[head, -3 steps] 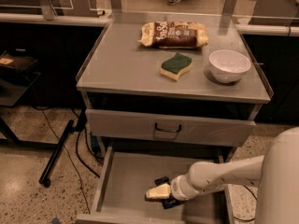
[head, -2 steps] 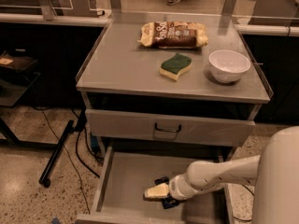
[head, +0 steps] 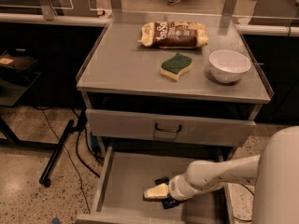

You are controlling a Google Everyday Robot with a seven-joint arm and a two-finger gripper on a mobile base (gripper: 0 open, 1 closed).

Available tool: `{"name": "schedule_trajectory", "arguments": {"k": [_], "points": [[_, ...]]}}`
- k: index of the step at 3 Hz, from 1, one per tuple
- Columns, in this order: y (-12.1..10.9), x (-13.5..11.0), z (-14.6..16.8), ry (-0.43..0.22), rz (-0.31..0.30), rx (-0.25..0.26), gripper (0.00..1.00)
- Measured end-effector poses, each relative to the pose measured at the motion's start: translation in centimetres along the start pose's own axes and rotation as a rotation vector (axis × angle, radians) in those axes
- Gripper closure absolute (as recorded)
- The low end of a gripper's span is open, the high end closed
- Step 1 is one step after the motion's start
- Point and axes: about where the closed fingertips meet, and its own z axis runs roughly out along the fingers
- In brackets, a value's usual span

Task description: Pick rxbar blueberry from middle drawer and place on counter

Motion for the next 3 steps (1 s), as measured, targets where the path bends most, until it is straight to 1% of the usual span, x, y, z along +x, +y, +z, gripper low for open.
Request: {"name": "schedule_trajectory", "arguments": {"k": [1,3], "points": [[0.00,0.00,-0.01,0.000,0.000,0.000,0.17],[0.01,0.00,0.00,0.000,0.000,0.000,0.63]]}}
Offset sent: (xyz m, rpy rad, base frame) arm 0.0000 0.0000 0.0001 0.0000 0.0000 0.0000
